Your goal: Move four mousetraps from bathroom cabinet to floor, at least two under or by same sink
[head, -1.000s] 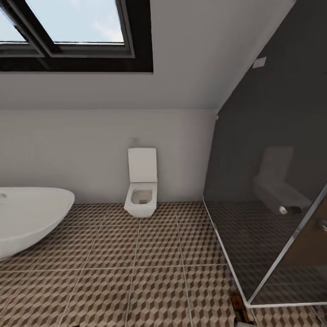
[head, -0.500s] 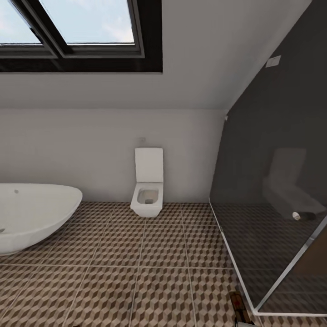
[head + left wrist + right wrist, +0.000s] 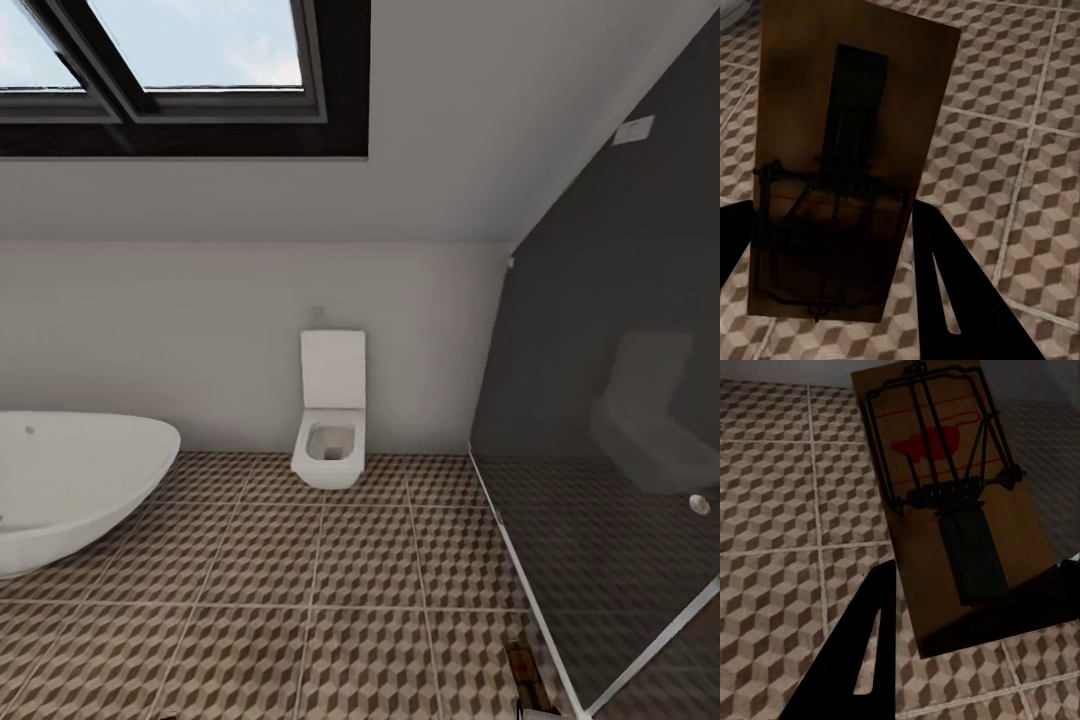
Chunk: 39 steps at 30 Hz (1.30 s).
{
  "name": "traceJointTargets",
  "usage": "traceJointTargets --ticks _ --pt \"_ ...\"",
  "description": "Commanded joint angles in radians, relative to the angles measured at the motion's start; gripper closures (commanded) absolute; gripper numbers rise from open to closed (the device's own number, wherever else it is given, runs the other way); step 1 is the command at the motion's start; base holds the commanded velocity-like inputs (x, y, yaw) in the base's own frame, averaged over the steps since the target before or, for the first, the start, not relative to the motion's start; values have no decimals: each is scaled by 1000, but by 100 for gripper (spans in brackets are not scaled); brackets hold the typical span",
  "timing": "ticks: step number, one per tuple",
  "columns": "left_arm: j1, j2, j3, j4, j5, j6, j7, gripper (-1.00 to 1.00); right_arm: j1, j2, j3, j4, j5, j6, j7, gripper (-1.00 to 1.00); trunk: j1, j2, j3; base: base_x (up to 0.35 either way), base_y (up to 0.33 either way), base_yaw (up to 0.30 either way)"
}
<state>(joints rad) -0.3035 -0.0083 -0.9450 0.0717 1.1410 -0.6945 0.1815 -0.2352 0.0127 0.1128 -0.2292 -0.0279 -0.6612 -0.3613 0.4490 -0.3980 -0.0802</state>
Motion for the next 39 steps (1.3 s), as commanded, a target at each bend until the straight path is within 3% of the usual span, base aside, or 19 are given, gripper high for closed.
traceJointTargets --ticks 1,20,39 --pt "-1 -1 -6 2 -9 0 14 100 -1 0 8 1 -4 -3 -7 100 1 -2 -2 257 174 0" --pt "-1 -1 -6 2 -10 -1 13 100 -1 0 8 1 -4 -3 -7 100 1 -2 -2 255 189 0" --pt "-1 -1 -6 2 -10 -1 14 100 -1 -3 10 7 1 -6 -7 100 1 -2 -2 15 11 0"
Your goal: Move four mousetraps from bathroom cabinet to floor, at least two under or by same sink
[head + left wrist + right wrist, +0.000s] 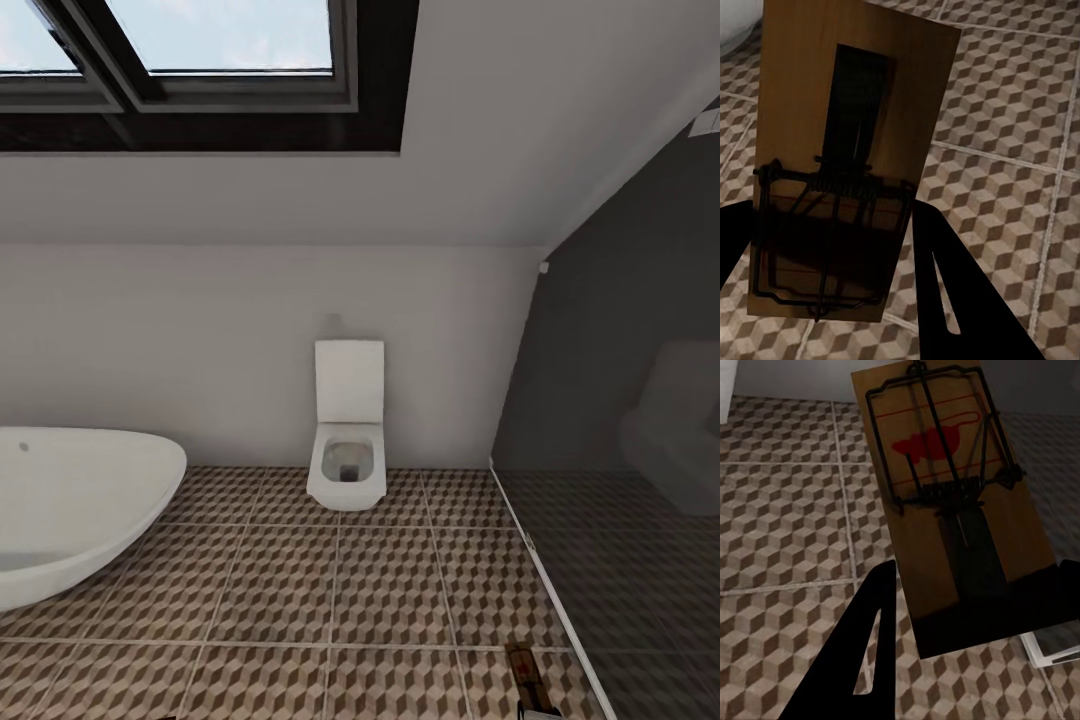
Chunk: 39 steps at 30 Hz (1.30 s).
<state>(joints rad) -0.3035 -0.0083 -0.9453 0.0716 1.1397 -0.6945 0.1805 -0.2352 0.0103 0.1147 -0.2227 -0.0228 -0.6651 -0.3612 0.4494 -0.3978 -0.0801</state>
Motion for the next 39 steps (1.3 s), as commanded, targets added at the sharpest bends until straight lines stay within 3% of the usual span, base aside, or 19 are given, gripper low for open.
traceJointTargets --ticks 1,9,11,13,14,16,17,20,21,23,24,26,30,31,35,39 --pt "-1 -1 -6 2 -9 -1 15 100 -1 -1 8 1 -4 -2 -7 100 1 -2 -2 0 0 0" --pt "-2 1 -7 0 -9 -1 15 100 -1 2 9 1 -4 0 -3 100 1 -2 -2 0 0 0" --pt "0 5 -10 -1 -11 32 20 100 -1 3 8 -6 -1 32 -3 100 1 -2 -2 0 0 0" --pt "-1 25 -9 -24 -12 184 19 100 -3 4 8 -40 2 134 -5 100 1 -2 -2 0 0 0" --pt "-2 31 -9 -37 -12 225 18 100 -4 5 8 -55 2 163 -5 100 1 -2 -2 0 0 0" --pt "-10 64 -8 -117 -13 393 18 100 -6 5 8 -141 5 296 -5 100 1 -2 -2 0 0 0" --pt "-14 75 -8 -144 -13 432 18 100 -6 5 8 -169 5 329 -4 100 1 -2 -2 0 0 0" --pt "-66 156 -6 -359 -14 635 34 100 -8 6 8 -352 6 513 -5 100 1 -2 -2 0 0 0" --pt "-81 170 -5 -394 -14 668 44 100 -9 6 8 -381 6 540 -5 100 1 -2 -2 0 0 0" --pt "-159 209 -1 -501 -14 817 118 100 -18 10 8 -485 6 647 -5 100 1 -2 -2 0 0 0" --pt "-180 214 3 -520 -14 855 141 100 -22 13 8 -507 6 672 -5 100 1 -2 -2 0 0 0" --pt "-264 226 41 -572 -15 995 219 100 -52 27 8 -570 6 755 -5 100 1 -2 -2 0 0 0" --pt "-382 232 143 -620 -23 1139 269 100 -139 43 8 -608 3 855 -5 100 1 -2 -2 0 0 0" --pt "-395 233 152 -624 -28 1153 273 100 -153 45 8 -610 2 872 -5 100 1 -2 -2 0 0 0" --pt "-511 234 191 -645 -101 1259 285 100 -258 91 9 -618 1 1010 -4 100 1 -2 -2 0 0 0" --pt "-618 223 267 -660 -155 1359 290 100 -308 121 8 -619 1 1056 -6 100 1 -2 -2 0 0 0"
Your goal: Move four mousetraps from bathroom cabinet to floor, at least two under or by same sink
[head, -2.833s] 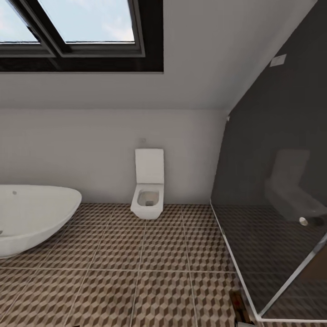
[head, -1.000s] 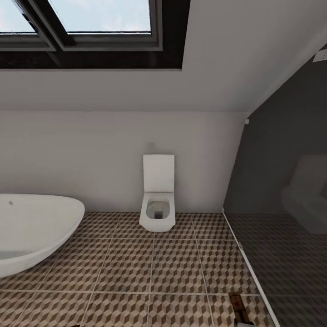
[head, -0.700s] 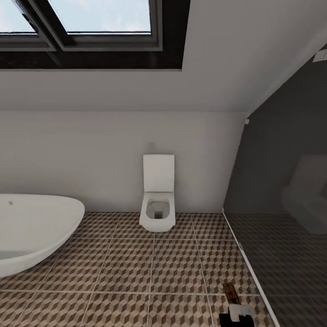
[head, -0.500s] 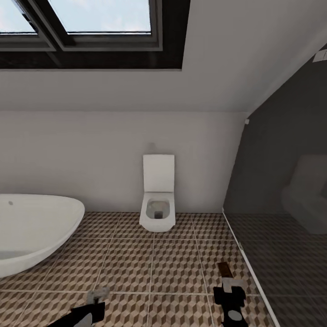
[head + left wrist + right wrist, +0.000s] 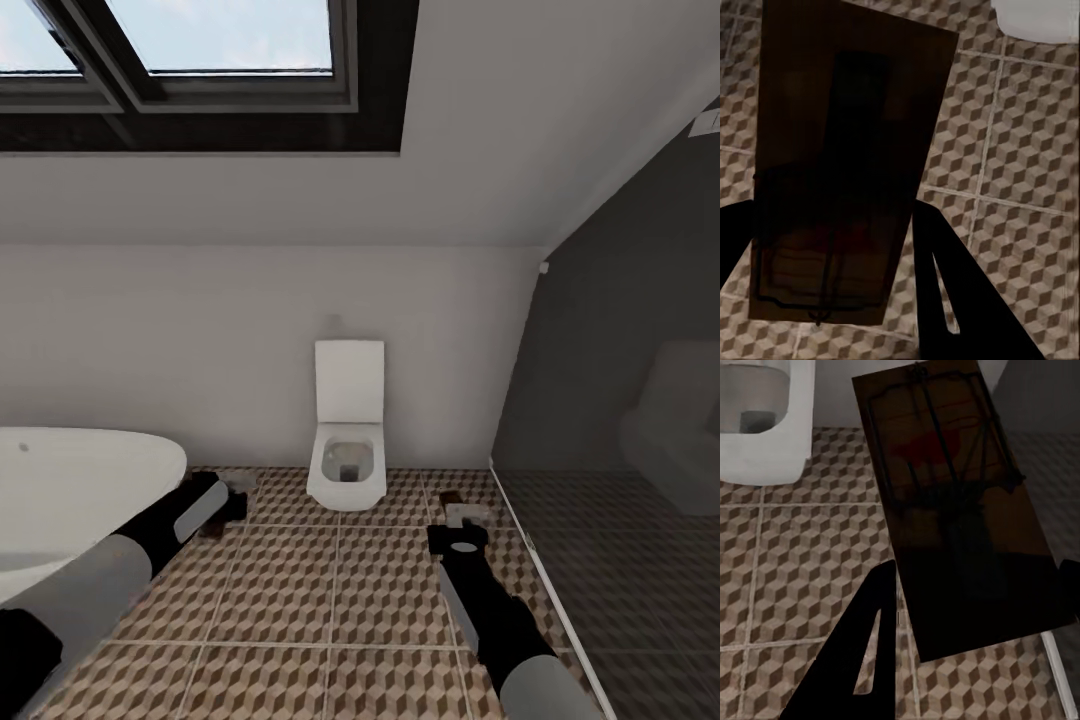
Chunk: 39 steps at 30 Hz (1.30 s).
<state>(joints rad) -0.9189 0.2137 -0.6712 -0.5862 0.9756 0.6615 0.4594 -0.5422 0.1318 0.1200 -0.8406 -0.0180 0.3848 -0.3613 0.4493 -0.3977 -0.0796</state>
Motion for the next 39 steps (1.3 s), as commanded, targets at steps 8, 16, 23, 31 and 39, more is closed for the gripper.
traceJointTargets --ticks 8,16,23,31,39 --pt "-38 -116 27 104 -282 -216 0 100 -16 7 6 11 -8 14 61 100 1 -2 -3 0 0 0" --pt "-40 -159 23 327 -342 -442 -252 100 -16 2 6 37 -3 6 140 100 1 -2 -3 0 0 0" --pt "-38 -161 22 374 -342 -489 -276 100 -16 1 6 43 1 6 137 100 1 -2 -3 0 0 0" --pt "-30 -162 22 387 -336 -491 -276 100 -16 0 7 38 0 11 138 100 1 -2 -3 0 0 0" --pt "-14 -162 22 406 -335 -491 -275 100 -16 2 7 35 -1 14 136 100 1 -2 -3 0 0 0"
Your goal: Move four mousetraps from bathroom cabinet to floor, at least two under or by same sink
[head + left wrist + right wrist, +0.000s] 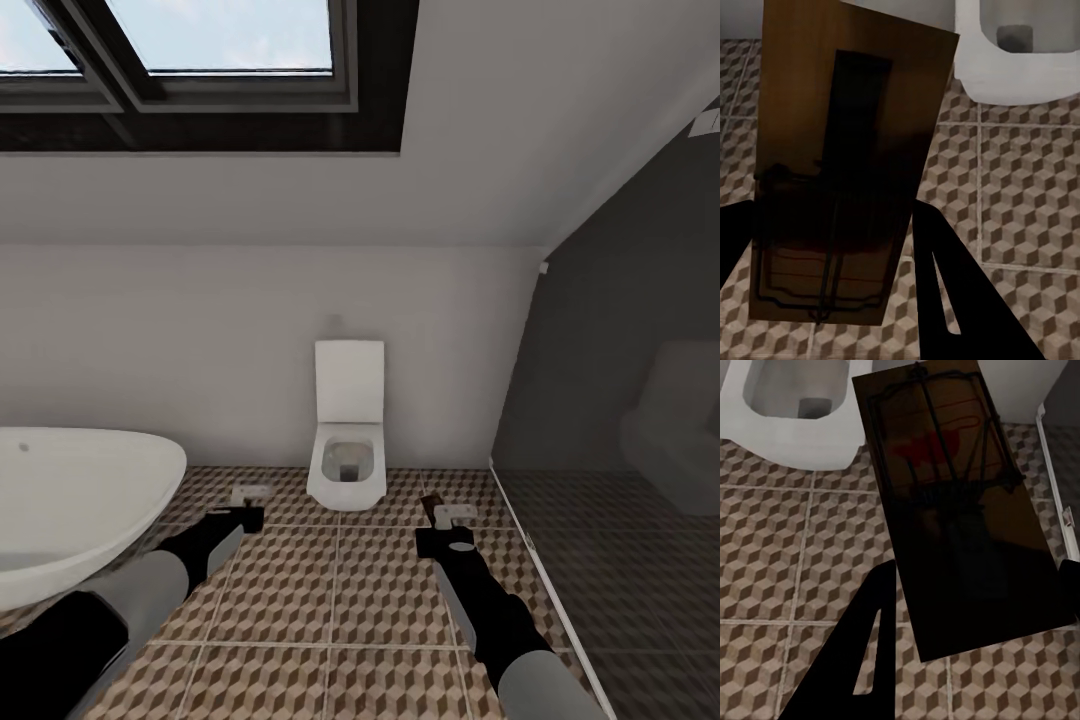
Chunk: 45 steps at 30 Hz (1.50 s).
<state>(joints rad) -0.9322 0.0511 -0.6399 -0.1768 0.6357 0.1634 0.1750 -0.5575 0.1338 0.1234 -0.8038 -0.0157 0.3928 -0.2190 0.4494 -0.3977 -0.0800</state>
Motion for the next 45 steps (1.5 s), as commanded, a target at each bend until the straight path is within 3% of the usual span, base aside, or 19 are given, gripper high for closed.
traceJointTargets --ticks 1,7,19,26,45 --pt "2 1 -9 -2 5 7 9 100 -1 0 3 -1 -3 6 -6 100 1 -2 -2 0 0 0" --pt "23 0 -9 14 6 7 8 100 -1 -2 2 -1 -1 7 -7 100 16 -30 -19 0 0 0" --pt "27 -6 -9 15 5 6 7 100 -1 0 2 2 -4 7 -7 100 62 -114 -75 0 0 0" --pt "27 -23 -9 16 6 6 6 100 -1 0 2 6 -6 7 -7 100 89 -163 -108 0 0 0" --pt "28 -28 -9 16 6 6 6 100 -1 0 2 6 -5 6 -7 100 162 -296 -198 0 0 0"
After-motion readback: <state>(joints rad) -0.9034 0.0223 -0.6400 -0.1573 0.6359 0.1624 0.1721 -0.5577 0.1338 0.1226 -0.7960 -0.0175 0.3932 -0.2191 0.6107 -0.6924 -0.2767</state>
